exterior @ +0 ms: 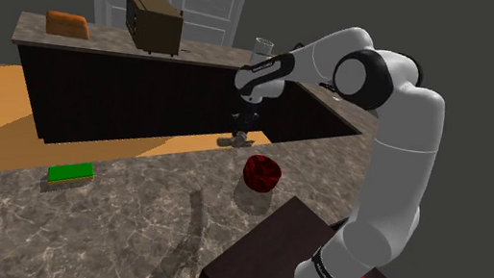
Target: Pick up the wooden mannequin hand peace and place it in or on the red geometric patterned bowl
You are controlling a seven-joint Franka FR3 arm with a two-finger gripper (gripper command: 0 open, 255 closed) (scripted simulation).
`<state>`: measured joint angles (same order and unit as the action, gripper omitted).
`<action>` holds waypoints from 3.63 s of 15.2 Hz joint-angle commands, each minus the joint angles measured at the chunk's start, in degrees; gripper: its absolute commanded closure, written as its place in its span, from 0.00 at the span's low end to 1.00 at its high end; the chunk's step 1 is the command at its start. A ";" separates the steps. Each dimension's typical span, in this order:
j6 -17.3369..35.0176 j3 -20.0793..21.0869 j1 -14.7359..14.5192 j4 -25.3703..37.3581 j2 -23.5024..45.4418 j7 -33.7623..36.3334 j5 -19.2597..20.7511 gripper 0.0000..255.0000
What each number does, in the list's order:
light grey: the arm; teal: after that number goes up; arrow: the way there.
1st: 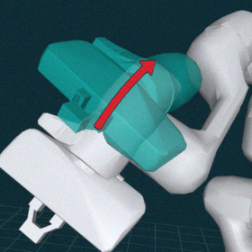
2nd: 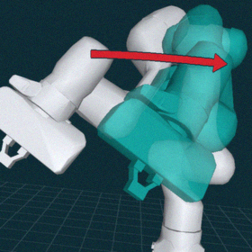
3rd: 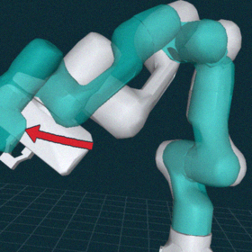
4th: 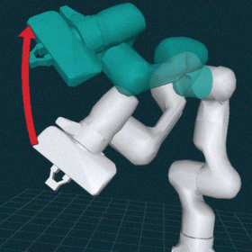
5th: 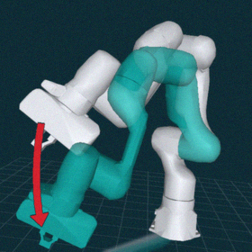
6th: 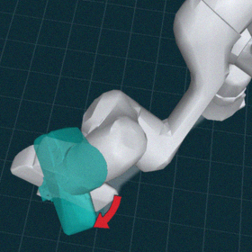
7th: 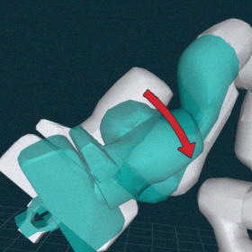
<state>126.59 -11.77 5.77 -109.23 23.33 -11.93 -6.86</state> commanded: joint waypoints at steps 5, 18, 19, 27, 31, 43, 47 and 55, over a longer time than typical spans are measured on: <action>-3.77 -0.40 -0.18 1.14 -2.69 0.44 0.80 1.00; -8.37 -4.03 4.54 -0.77 -9.13 -6.91 2.48 1.00; -8.60 -4.55 5.25 -0.98 -9.55 -8.07 2.62 1.00; -8.02 -7.08 9.13 -2.04 -9.92 -14.43 2.75 1.00; -5.32 -6.89 9.28 -3.29 -8.39 -14.83 2.12 1.00; 2.42 -5.99 9.98 -5.82 -2.88 -16.29 -0.22 1.00; 3.03 -5.88 10.06 -5.94 -2.37 -16.42 -0.43 1.00; 3.04 -5.88 10.06 -5.96 -2.38 -16.42 -0.43 0.00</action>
<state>129.63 -17.65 15.83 -115.19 20.96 -28.35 -7.29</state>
